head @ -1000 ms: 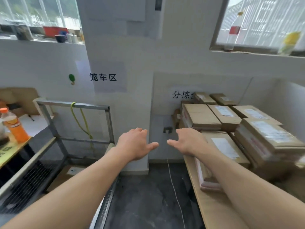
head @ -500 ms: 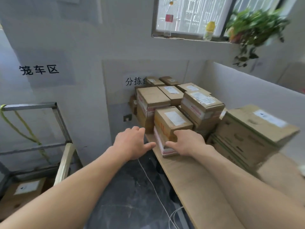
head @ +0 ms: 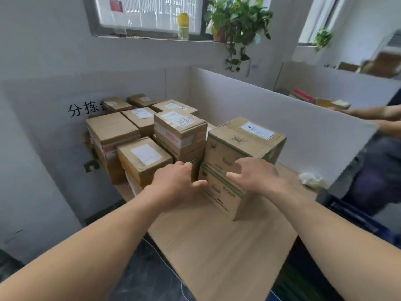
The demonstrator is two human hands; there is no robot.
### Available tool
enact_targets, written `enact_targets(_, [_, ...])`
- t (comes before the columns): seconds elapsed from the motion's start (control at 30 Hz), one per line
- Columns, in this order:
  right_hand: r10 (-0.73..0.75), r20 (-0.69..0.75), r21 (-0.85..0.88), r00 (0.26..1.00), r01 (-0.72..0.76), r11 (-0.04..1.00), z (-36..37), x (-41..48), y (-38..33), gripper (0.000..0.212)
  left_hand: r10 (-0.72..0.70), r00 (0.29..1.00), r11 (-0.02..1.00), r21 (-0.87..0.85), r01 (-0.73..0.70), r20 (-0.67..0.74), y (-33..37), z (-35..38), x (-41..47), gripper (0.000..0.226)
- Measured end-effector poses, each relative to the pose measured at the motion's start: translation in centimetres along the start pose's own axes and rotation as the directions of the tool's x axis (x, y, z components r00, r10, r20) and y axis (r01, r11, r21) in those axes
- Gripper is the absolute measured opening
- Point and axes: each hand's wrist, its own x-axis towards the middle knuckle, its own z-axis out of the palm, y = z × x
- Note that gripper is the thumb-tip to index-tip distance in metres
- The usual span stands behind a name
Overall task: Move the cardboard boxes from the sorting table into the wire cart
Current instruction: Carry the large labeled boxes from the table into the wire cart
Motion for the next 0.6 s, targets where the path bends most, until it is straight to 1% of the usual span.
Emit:
enact_targets(0.07, [0.022, -0.013, -0.004, 1.0, -0.022, 1.0, -0.9, 2.2, 3.3, 0.051, 0.003, 1.0, 1.0, -0.016, -0.003, 0.025, 2.6, -0.1, 3.1, 0.056])
enact_targets(0.17, [0.064, -0.035, -0.001, 0.997, -0.064, 0.998, -1.8, 6.0, 7.8, 0.054, -0.002, 0.999, 1.0, -0.019, 0.003, 0.055, 5.7, 0.3, 7.9, 0.064])
enact_targets(0.33, [0.117, -0.029, -0.012, 0.993, -0.117, 0.993, -2.4, 13.1, 13.8, 0.054, -0.123, 0.988, 0.988, -0.083, 0.131, 0.092, 8.8, 2.1, 13.8, 0.073])
enact_targets(0.43, [0.138, 0.016, 0.003, 0.99, -0.138, 0.99, -2.1, 16.9, 16.3, 0.051, -0.206, 0.971, 0.969, -0.115, 0.221, 0.124, 9.6, 3.4, 15.9, 0.072])
enact_targets(0.53, [0.168, 0.076, 0.027, 0.983, -0.17, 0.985, -1.2, 20.1, 18.1, 0.041, -0.277, 0.952, 0.947, -0.132, 0.294, 0.132, 9.7, 4.3, 17.4, 0.066])
enact_targets(0.6, [0.181, 0.113, 0.048, 0.977, -0.187, 0.981, -0.3, 21.8, 18.9, 0.041, -0.315, 0.938, 0.932, -0.141, 0.334, 0.14, 9.7, 4.8, 18.0, 0.067])
